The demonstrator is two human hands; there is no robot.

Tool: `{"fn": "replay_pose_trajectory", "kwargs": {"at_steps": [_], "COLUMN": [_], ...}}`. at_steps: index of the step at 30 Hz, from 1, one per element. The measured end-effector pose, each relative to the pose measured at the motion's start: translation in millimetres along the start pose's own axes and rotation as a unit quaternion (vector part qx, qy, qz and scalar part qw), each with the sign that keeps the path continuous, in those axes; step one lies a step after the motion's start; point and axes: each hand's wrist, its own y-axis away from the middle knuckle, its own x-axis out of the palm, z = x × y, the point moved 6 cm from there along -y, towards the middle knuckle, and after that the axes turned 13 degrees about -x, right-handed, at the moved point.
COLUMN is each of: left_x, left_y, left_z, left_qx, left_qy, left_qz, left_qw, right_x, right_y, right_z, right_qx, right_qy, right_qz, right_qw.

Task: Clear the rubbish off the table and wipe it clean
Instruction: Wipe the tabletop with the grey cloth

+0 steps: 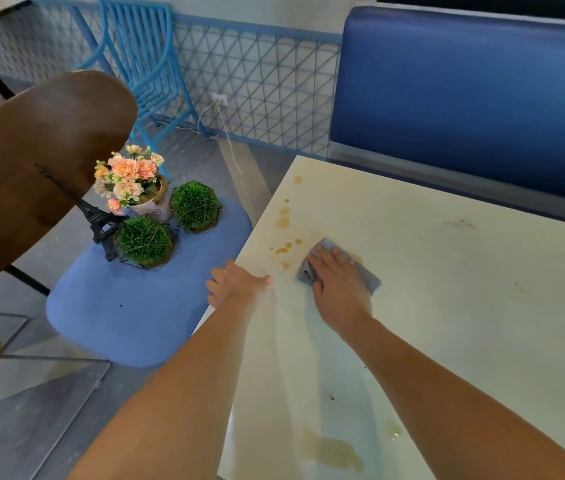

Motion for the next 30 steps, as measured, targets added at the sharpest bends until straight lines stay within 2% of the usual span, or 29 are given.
{"fn": "replay_pose_trajectory", "kwargs": {"at_steps": [4, 8, 11, 13, 15, 18, 21, 24, 26, 28, 30], "left_x": [2, 1, 1, 1, 0, 2, 7, 9, 9, 7, 4], "left_y": [1, 0, 0, -1, -5, -11, -17, -23, -27, -28, -27], "left_z": [1, 0, 0, 2, 4, 5, 6, 5, 4, 0, -6], "left_qx": [-0.004, -0.001, 0.004, 0.004, 0.004, -0.002, -0.006, -0.018, -0.034, -0.038, -0.041], "left_qy": [0.001, 0.007, 0.009, 0.013, 0.02, 0.039, 0.047, 0.052, 0.049, 0.029, 0.023], "left_qz": [0.0, -0.001, -0.009, -0.006, 0.005, 0.03, 0.044, 0.059, 0.078, 0.097, 0.117], "left_qw": [1.0, 1.0, 1.0, 1.0, 1.0, 0.999, 0.998, 0.997, 0.995, 0.994, 0.992], "right_x": [3, -10, -12, -6, 1, -1, -12, -10, 0, 12, 15], "right_y": [41, 39, 17, 14, 26, 44, 37, 17, 8, 8, 9], "right_z": [4, -43, -44, -24, -3, -13, -42, -38, -10, 17, 21], "right_qx": [-0.047, 0.045, 0.106, 0.083, 0.023, 0.0, 0.072, 0.142, 0.117, 0.047, 0.016], "right_qy": [-0.054, -0.015, -0.003, -0.003, -0.009, 0.0, 0.022, 0.034, 0.029, 0.022, 0.023], "right_qz": [0.01, 0.01, 0.026, 0.034, 0.033, 0.022, -0.021, -0.025, -0.019, 0.011, 0.033], "right_qw": [0.997, 0.999, 0.994, 0.996, 0.999, 1.0, 0.997, 0.989, 0.992, 0.999, 0.999]}}
